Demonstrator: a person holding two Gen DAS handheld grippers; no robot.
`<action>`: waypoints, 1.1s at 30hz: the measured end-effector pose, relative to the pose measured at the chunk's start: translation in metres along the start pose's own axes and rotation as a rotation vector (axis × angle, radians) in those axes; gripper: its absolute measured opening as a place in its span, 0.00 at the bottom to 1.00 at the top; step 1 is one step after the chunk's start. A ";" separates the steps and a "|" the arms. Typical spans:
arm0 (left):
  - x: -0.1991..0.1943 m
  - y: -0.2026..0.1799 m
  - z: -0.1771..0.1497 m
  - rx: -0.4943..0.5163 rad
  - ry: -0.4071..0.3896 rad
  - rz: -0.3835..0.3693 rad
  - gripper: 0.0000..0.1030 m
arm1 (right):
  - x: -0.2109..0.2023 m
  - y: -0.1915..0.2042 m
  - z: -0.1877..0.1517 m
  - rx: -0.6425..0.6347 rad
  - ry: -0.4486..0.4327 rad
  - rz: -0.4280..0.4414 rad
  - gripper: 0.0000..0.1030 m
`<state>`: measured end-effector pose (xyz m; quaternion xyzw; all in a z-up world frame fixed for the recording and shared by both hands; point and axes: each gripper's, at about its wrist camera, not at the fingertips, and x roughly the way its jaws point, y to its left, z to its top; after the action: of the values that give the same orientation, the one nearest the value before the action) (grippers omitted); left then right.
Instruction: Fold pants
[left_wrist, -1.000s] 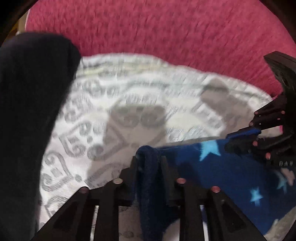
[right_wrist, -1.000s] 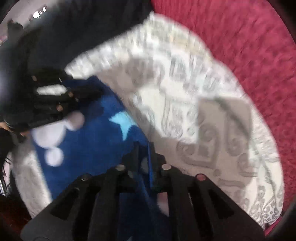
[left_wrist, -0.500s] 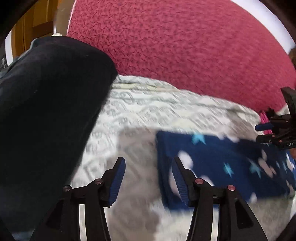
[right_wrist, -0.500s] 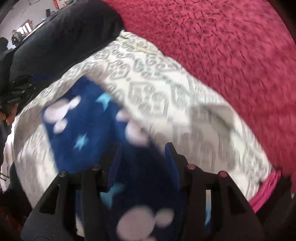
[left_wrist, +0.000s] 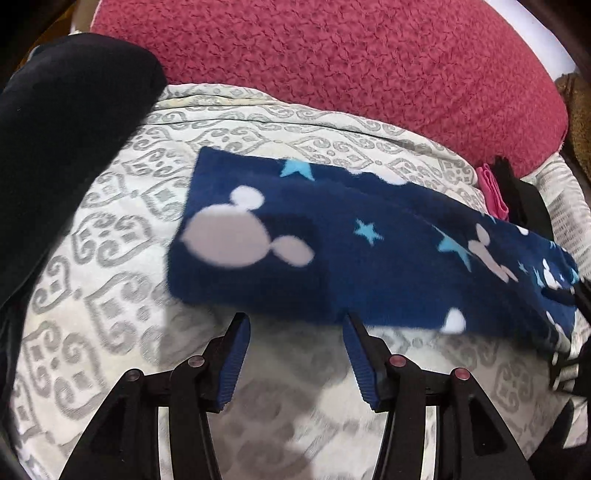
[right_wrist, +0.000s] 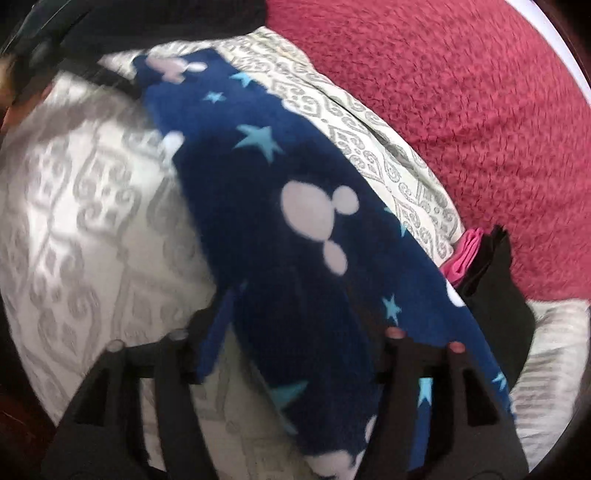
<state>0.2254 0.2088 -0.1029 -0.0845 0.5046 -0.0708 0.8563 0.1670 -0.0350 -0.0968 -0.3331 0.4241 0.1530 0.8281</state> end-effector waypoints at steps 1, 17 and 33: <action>0.001 -0.002 0.003 -0.006 -0.002 0.008 0.52 | 0.004 0.001 0.000 -0.015 0.000 -0.010 0.62; -0.025 -0.009 0.001 0.067 -0.019 -0.008 0.52 | 0.013 -0.089 0.005 0.426 0.024 0.336 0.16; 0.013 0.079 0.030 -0.364 -0.022 0.032 0.22 | 0.020 -0.043 0.000 0.260 0.089 0.255 0.50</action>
<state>0.2605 0.2849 -0.1170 -0.2309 0.5009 0.0361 0.8333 0.2021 -0.0670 -0.0949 -0.1734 0.5151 0.1857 0.8186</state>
